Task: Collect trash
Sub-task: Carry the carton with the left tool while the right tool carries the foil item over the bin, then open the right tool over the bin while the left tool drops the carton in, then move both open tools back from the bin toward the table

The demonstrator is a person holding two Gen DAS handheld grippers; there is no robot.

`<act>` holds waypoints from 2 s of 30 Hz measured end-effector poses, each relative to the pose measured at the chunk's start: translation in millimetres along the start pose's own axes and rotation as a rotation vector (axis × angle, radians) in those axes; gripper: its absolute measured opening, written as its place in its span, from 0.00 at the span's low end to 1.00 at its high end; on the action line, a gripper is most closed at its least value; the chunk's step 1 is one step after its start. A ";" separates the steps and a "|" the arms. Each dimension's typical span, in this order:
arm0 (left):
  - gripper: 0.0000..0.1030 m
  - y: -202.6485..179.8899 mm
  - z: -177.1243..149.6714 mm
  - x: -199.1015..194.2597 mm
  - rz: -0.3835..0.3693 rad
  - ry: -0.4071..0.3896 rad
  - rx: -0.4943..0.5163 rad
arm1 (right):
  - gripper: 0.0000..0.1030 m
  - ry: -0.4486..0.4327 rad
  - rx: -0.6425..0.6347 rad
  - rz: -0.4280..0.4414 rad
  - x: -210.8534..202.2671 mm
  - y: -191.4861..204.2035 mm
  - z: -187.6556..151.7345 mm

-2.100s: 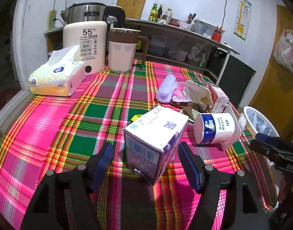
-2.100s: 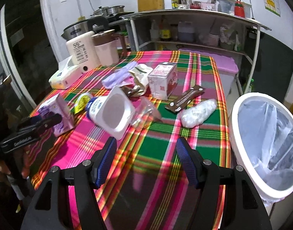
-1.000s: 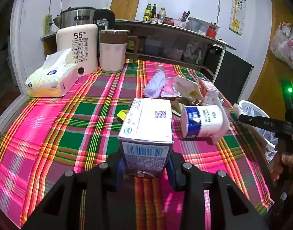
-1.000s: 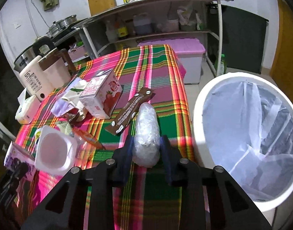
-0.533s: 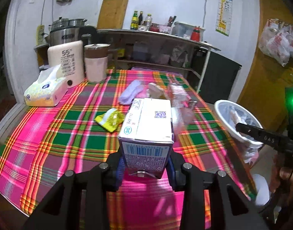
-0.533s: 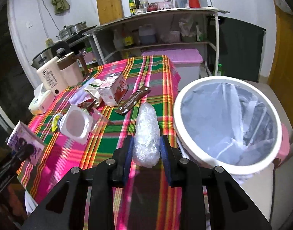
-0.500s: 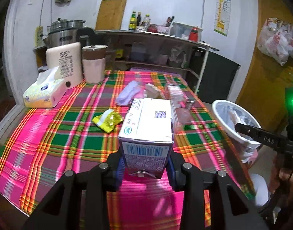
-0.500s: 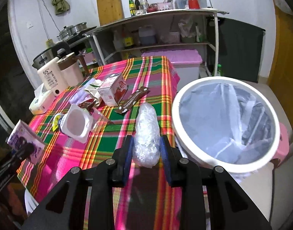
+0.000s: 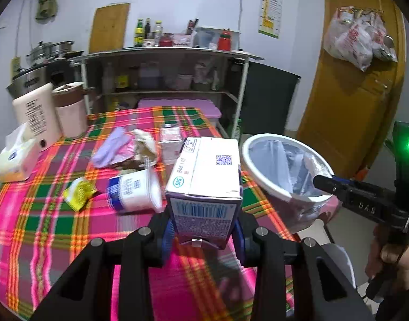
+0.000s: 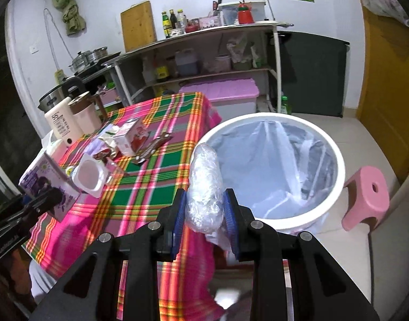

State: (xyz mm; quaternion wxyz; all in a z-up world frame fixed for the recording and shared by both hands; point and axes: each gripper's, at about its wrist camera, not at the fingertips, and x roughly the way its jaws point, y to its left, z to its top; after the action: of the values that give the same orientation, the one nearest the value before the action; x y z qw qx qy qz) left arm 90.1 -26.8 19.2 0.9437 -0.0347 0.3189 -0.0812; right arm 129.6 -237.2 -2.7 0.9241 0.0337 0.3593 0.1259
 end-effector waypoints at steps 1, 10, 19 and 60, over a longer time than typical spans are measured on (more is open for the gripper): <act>0.37 -4.0 2.6 4.1 -0.010 0.002 0.005 | 0.29 -0.001 0.003 -0.003 0.3 -2.9 0.3; 0.37 -40.9 27.1 43.1 -0.094 0.025 0.049 | 0.29 0.005 0.007 -0.039 9.0 -26.5 4.2; 0.37 -73.9 50.4 83.8 -0.166 0.052 0.097 | 0.29 0.026 0.019 -0.076 24.9 -49.5 10.5; 0.48 -74.0 45.8 74.3 -0.222 0.059 0.072 | 0.43 -0.017 -0.002 -0.076 6.7 -49.2 9.2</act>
State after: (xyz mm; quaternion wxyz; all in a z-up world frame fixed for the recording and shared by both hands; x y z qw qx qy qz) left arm 166.4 -112.0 20.0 0.9197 -0.0333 0.3376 -0.1976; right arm 150.8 -282.8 -7.8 0.9313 0.0203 0.3522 0.0906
